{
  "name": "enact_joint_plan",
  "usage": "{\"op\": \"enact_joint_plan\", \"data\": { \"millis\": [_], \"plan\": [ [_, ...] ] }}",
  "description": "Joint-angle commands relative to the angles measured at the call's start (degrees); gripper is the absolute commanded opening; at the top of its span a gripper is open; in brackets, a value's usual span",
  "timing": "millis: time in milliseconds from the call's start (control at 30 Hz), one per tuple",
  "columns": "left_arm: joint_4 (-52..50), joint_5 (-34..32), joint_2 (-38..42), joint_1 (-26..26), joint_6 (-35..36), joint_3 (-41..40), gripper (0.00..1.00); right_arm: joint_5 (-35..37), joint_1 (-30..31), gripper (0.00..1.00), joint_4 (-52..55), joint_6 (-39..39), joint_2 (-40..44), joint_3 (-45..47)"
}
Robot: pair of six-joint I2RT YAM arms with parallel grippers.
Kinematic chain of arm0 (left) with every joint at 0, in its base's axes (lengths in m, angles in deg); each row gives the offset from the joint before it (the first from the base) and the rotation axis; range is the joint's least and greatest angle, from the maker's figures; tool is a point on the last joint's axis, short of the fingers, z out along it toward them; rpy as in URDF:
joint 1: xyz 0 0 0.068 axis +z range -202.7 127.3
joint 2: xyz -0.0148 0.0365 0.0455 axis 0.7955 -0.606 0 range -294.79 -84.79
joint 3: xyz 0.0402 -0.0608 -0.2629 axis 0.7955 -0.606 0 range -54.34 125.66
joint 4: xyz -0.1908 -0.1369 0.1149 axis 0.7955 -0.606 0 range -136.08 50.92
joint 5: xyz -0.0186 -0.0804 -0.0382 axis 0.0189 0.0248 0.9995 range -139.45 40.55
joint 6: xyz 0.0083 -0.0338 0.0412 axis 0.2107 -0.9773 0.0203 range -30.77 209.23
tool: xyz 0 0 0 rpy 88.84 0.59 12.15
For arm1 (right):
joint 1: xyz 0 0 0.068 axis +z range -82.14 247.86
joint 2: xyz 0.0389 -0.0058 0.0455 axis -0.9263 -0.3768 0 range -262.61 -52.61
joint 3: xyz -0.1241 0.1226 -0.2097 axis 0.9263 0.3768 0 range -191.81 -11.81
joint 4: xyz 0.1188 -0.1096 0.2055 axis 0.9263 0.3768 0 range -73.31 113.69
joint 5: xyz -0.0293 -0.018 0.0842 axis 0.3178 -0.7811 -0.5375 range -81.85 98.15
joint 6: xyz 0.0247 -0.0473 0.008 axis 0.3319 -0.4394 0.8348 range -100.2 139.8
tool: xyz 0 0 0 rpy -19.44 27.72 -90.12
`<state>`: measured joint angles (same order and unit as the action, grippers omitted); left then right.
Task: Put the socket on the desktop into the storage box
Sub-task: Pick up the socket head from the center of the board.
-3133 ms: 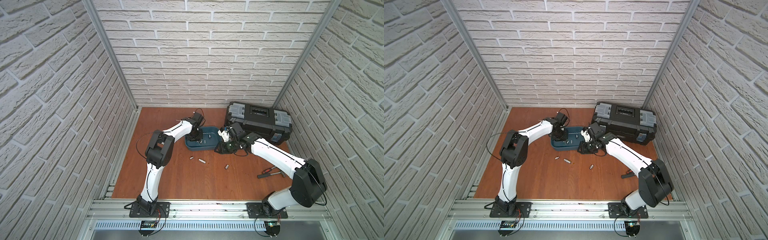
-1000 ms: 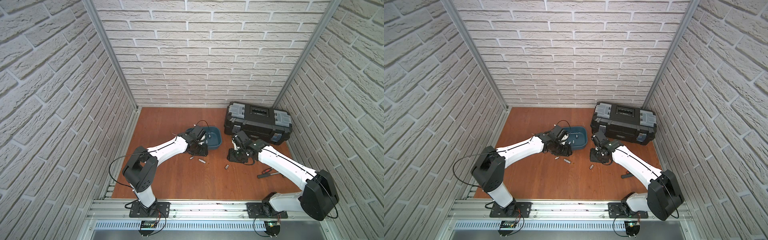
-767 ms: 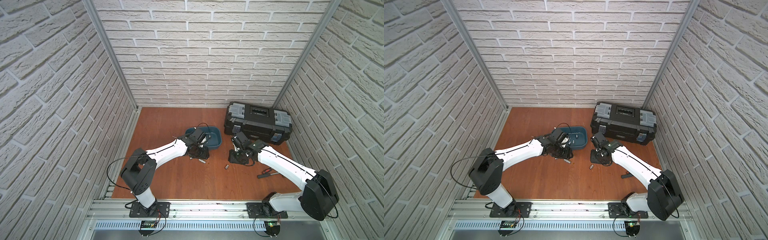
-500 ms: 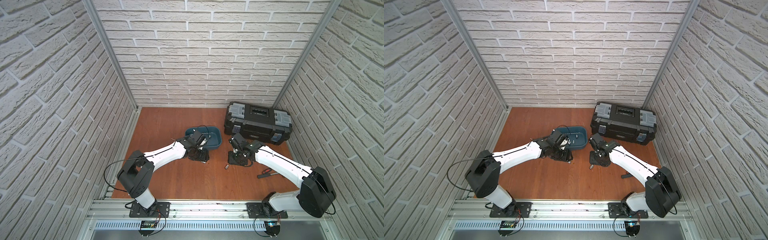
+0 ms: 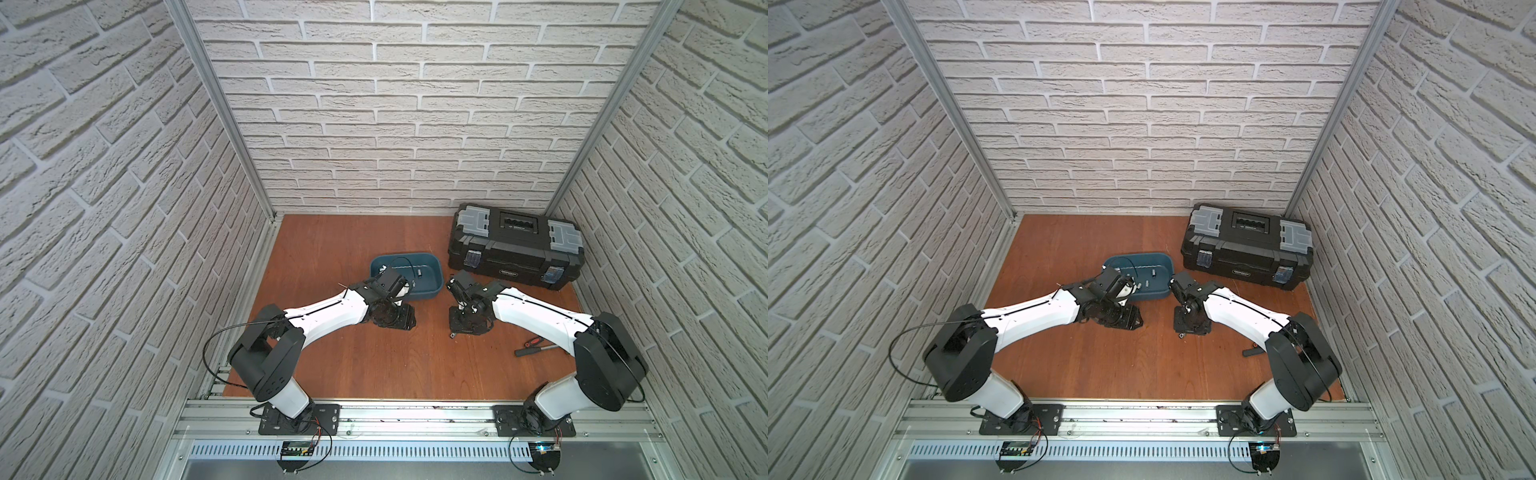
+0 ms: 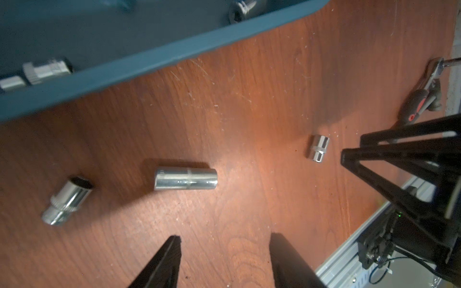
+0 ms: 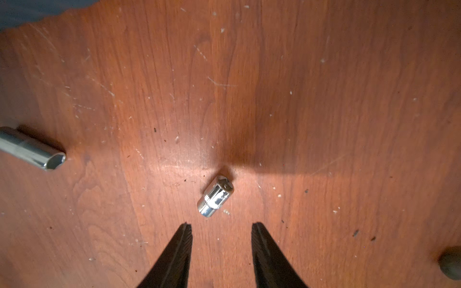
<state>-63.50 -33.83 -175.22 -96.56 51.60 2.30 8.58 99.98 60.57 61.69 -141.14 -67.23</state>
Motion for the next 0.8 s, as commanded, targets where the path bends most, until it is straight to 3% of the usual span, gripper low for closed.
{"op": "enact_joint_plan", "data": {
  "millis": [0,767],
  "plan": [
    [1.14,-0.64,2.05,-0.25,-0.08,-0.87,0.62,1.07,0.49,0.45,-1.36,1.60,-1.14,-1.66],
    [1.11,-0.28,1.67,-0.02,0.71,-1.18,0.62,0.72,1.13,0.39,-3.84,3.11,-6.38,-1.03]
  ]
}}
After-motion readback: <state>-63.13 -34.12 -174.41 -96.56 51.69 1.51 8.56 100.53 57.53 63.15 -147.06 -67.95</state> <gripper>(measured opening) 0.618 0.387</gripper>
